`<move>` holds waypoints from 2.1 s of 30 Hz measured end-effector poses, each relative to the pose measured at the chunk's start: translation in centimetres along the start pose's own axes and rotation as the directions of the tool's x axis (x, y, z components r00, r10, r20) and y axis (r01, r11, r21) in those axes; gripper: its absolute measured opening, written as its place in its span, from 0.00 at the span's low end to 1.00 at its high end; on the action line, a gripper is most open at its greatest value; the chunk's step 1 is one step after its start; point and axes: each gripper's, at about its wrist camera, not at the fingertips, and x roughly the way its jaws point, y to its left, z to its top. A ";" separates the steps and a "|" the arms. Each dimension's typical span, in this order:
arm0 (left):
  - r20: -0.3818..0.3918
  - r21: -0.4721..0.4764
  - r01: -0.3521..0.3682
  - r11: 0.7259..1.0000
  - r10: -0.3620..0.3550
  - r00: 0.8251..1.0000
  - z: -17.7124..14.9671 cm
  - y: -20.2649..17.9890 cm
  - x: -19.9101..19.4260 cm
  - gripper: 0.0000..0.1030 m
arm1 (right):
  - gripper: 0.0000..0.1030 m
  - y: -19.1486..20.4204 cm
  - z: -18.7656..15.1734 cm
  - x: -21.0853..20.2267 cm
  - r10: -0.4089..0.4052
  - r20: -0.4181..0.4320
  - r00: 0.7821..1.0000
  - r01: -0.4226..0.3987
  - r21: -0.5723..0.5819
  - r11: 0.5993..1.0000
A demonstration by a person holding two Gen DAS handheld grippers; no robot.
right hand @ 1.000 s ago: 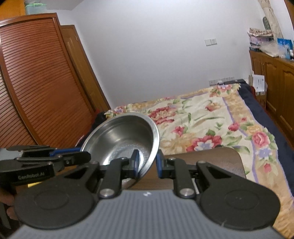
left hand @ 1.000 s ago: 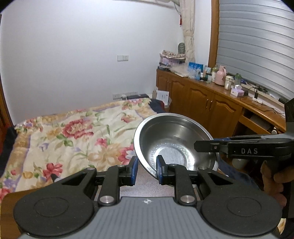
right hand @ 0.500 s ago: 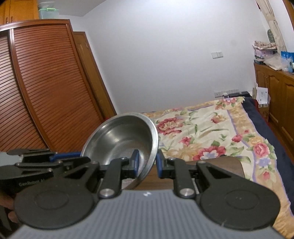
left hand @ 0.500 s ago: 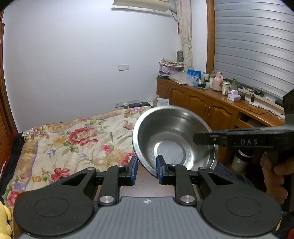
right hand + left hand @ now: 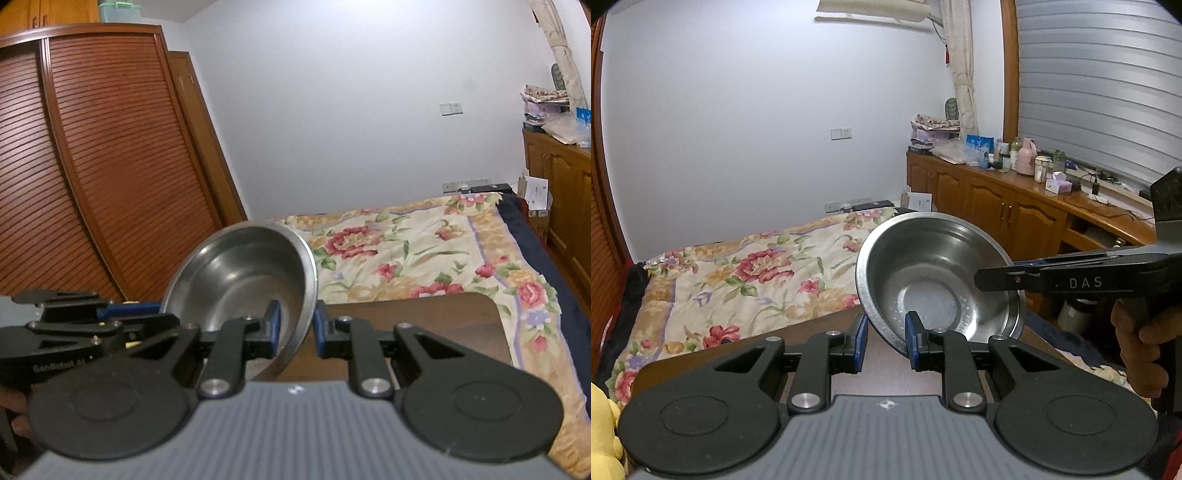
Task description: Organize plates and bowls
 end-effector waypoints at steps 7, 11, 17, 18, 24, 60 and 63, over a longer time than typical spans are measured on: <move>-0.001 -0.013 0.000 1.000 0.000 1.000 -2.7 -0.6 -0.7 0.23 | 0.20 0.3 -1.9 -0.6 -0.006 -0.009 1.000 0.006 -0.005 1.000; -0.005 -0.040 0.012 0.999 -0.012 1.000 -4.4 -0.9 -1.2 0.23 | 0.20 0.3 -3.3 -0.9 0.000 -0.021 1.000 0.000 -0.002 1.000; -0.021 -0.069 0.028 0.997 -0.030 0.999 -6.8 -1.1 -1.8 0.23 | 0.20 0.5 -5.3 -1.6 0.013 -0.034 0.999 -0.012 0.019 1.000; -0.027 -0.079 0.030 0.996 -0.032 0.999 -7.2 -1.1 -1.8 0.23 | 0.20 0.7 -5.7 -1.6 0.011 -0.034 0.999 -0.010 0.016 1.000; -0.057 -0.095 0.031 0.995 -0.036 0.998 -9.2 -1.0 -1.8 0.23 | 0.20 1.4 -7.5 -1.9 0.012 -0.051 0.999 -0.012 0.003 1.000; -0.162 -0.042 0.007 0.999 -0.014 0.987 -13.8 -2.5 0.2 0.23 | 0.12 1.8 -13.3 -2.5 -0.084 -0.069 0.994 0.081 -0.056 0.995; -0.162 -0.044 0.008 0.999 -0.015 0.987 -13.8 -2.6 0.2 0.23 | 0.11 2.0 -13.3 -2.4 -0.105 -0.063 0.992 0.099 -0.094 0.991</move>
